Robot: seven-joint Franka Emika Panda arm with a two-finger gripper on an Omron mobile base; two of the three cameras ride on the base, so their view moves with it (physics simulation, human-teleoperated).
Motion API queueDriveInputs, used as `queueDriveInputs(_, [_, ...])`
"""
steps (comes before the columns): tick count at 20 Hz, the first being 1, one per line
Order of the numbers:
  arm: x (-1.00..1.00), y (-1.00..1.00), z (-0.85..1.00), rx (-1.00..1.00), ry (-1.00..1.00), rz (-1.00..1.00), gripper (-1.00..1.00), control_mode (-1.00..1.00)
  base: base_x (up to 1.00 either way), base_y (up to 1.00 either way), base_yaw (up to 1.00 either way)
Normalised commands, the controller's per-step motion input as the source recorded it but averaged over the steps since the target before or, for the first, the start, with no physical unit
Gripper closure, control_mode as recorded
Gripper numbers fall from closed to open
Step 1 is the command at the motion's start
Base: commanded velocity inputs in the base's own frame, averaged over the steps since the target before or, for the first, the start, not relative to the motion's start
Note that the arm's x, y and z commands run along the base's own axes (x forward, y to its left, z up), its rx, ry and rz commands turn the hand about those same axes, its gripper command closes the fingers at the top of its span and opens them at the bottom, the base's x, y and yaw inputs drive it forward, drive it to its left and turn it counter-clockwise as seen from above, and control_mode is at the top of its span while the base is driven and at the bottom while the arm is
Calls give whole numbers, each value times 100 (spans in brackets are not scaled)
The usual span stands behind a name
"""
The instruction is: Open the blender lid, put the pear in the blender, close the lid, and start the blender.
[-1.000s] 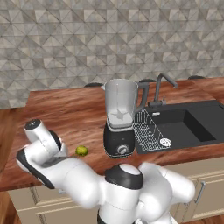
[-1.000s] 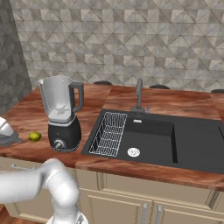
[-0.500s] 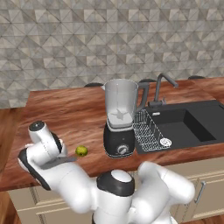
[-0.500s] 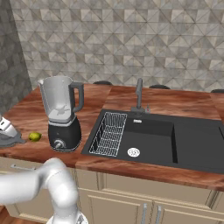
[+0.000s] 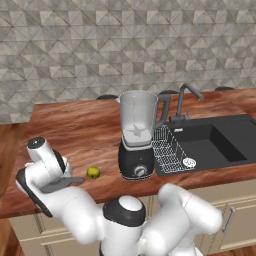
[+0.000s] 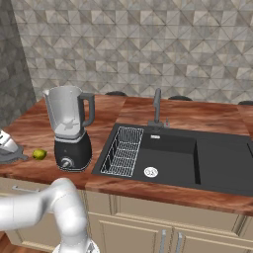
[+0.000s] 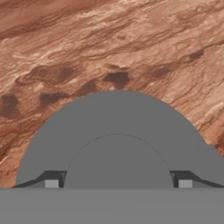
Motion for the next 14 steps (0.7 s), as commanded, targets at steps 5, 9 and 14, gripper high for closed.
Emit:
queueDriveInputs(5, [0, 0, -11, 0, -3, 0, -100, -100, 0, 0, 0])
queueDriveInputs(9, [-7, -6, -1, 1, -5, -3, -100, -100, 0, 0, 0])
queueDriveInputs(14, [0, -2, 21, 5, -22, -4, -100, -100, 0, 0, 0])
